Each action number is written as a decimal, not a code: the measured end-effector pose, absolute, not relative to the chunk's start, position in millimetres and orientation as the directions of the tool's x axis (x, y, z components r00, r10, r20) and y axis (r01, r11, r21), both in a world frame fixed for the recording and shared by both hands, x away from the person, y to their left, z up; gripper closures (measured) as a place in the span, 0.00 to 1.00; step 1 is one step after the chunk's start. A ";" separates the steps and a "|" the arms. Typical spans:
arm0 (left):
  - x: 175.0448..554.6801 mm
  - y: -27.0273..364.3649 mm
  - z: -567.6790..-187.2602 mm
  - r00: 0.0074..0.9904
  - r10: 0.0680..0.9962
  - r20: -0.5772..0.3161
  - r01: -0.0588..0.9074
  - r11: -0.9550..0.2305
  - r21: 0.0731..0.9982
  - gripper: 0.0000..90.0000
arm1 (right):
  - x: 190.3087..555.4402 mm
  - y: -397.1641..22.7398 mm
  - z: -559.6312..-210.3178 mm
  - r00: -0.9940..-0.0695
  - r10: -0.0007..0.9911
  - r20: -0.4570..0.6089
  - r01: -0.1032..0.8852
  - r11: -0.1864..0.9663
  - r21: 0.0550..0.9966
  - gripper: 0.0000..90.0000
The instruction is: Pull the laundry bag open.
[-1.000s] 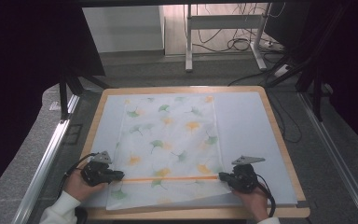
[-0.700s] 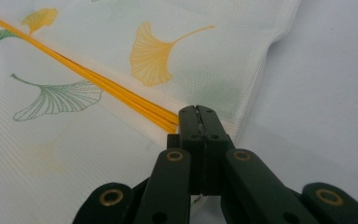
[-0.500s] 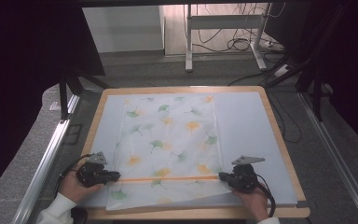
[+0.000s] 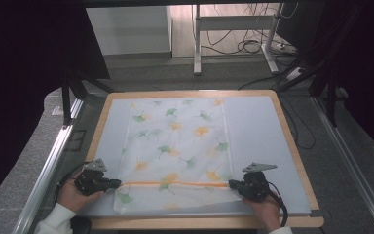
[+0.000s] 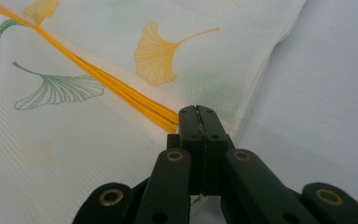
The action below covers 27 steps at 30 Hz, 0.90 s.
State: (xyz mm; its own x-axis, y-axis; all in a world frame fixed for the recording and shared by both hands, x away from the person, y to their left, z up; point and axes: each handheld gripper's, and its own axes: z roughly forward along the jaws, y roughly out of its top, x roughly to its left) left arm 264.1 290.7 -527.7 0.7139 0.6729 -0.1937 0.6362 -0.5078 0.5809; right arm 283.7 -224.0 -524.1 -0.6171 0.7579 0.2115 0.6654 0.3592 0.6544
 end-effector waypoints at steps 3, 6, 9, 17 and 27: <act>263.7 290.3 -527.7 0.715 0.672 -0.192 0.634 -0.509 0.582 1.00 | 283.0 -223.3 -523.9 -0.620 0.758 0.204 0.661 0.363 0.656 1.00; 262.9 292.7 -528.0 0.717 0.669 -0.196 0.633 -0.507 0.585 0.99 | 282.8 -222.8 -523.7 -0.620 0.759 0.200 0.660 0.366 0.656 1.00; 261.0 294.4 -528.3 0.713 0.672 -0.198 0.632 -0.496 0.596 0.97 | 282.2 -222.5 -523.7 -0.621 0.759 0.195 0.656 0.368 0.659 1.00; 257.7 299.6 -521.7 0.701 0.692 -0.170 0.604 -0.450 0.658 0.82 | 280.0 -219.7 -521.8 -0.635 0.757 0.157 0.632 0.392 0.668 0.99; 260.3 301.0 -515.6 0.651 0.745 -0.146 0.584 -0.368 0.724 0.66 | 278.8 -219.5 -514.1 -0.664 0.734 0.140 0.583 0.392 0.712 0.99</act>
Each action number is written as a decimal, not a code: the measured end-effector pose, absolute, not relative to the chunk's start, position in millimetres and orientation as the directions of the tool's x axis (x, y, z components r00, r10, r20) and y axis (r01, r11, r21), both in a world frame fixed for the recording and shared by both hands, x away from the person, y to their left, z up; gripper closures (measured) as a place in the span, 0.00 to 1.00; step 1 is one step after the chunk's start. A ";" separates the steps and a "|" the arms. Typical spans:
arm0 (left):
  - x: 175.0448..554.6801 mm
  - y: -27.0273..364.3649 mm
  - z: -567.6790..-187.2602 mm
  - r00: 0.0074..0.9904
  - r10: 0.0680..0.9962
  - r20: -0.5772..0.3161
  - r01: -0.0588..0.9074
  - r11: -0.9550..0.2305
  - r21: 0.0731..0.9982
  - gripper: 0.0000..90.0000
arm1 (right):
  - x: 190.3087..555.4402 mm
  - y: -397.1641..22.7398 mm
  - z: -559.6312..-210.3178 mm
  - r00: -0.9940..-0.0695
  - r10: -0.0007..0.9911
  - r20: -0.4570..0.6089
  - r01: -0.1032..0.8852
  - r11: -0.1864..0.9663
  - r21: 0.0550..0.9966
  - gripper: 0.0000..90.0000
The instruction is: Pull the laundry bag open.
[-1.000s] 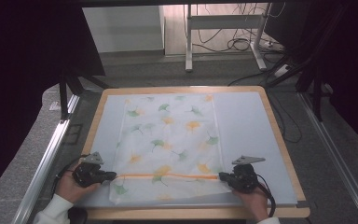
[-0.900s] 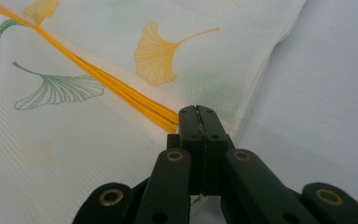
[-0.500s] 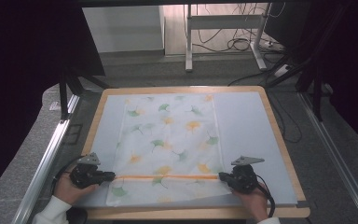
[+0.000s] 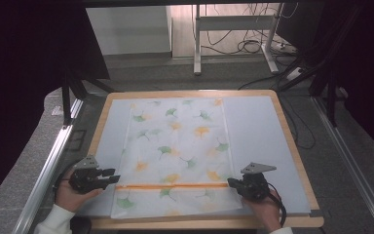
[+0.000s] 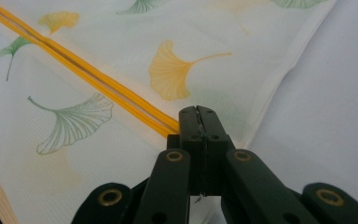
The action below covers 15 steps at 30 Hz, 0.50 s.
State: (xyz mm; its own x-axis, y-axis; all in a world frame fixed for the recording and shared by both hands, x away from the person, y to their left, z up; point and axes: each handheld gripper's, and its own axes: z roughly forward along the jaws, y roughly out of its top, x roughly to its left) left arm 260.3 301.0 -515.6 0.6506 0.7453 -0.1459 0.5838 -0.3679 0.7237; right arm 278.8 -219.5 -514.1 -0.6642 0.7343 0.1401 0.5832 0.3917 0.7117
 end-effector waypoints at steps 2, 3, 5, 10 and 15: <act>262.2 301.6 -514.1 0.640 0.756 -0.135 0.573 -0.353 0.740 0.62 | 280.4 -221.5 -512.0 -0.661 0.736 0.143 0.580 0.380 0.721 0.99; 263.2 301.4 -513.3 0.635 0.761 -0.132 0.569 -0.344 0.747 0.61 | 281.8 -222.7 -510.9 -0.661 0.736 0.144 0.576 0.375 0.727 0.99; 266.4 300.1 -511.9 0.627 0.769 -0.123 0.558 -0.334 0.759 0.58 | 284.9 -225.5 -508.6 -0.658 0.740 0.141 0.568 0.364 0.738 0.99; 280.4 290.2 -511.4 0.616 0.779 -0.114 0.550 -0.322 0.770 0.49 | 301.4 -233.7 -503.4 -0.636 0.760 0.134 0.551 0.326 0.768 0.91; 297.8 278.1 -511.5 0.614 0.783 -0.104 0.540 -0.320 0.779 0.43 | 321.8 -241.6 -500.0 -0.600 0.788 0.138 0.551 0.282 0.785 0.78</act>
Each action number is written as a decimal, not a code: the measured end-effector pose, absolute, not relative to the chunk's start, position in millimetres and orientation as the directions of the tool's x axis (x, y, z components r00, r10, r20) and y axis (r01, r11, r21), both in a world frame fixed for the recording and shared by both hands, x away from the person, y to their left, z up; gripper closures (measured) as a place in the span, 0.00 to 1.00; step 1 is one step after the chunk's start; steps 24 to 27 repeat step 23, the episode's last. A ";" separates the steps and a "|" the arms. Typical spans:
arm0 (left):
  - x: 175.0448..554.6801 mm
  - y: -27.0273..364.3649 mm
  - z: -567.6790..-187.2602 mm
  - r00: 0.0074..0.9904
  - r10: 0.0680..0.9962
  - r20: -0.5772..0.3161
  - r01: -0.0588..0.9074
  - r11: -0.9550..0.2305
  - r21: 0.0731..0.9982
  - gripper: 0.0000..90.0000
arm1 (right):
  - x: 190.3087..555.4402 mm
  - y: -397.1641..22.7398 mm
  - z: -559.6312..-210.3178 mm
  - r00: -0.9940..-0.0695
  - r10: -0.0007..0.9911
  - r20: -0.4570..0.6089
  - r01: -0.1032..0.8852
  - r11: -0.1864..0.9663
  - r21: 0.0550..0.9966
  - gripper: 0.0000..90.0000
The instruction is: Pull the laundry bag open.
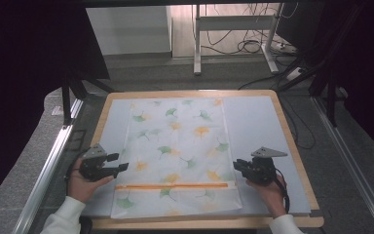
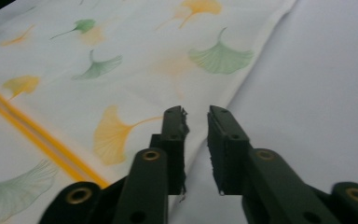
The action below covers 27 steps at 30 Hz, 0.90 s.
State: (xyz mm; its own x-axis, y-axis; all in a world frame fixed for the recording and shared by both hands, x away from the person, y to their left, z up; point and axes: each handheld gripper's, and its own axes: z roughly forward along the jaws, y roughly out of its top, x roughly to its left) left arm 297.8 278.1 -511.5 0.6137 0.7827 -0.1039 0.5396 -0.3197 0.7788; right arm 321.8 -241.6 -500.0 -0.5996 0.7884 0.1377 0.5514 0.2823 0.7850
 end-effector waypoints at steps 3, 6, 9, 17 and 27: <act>305.8 276.0 -514.2 0.605 0.791 -0.091 0.538 -0.322 0.779 0.40 | 325.7 -249.4 -498.8 -0.573 0.806 0.146 0.556 0.252 0.792 0.69; 309.0 280.3 -518.1 0.592 0.800 -0.095 0.549 -0.314 0.775 0.38 | 323.9 -259.0 -499.7 -0.555 0.819 0.146 0.551 0.231 0.802 0.62; 307.1 284.9 -519.7 0.582 0.808 -0.094 0.549 -0.305 0.778 0.37 | 322.6 -266.4 -503.4 -0.537 0.829 0.158 0.565 0.215 0.797 0.59; 305.2 287.9 -520.1 0.575 0.814 -0.082 0.541 -0.304 0.784 0.34 | 322.1 -265.4 -506.7 -0.529 0.836 0.142 0.579 0.234 0.781 0.51; 305.2 285.0 -522.6 0.588 0.806 -0.065 0.533 -0.326 0.781 0.31 | 321.0 -266.4 -506.7 -0.529 0.839 0.126 0.569 0.241 0.786 0.49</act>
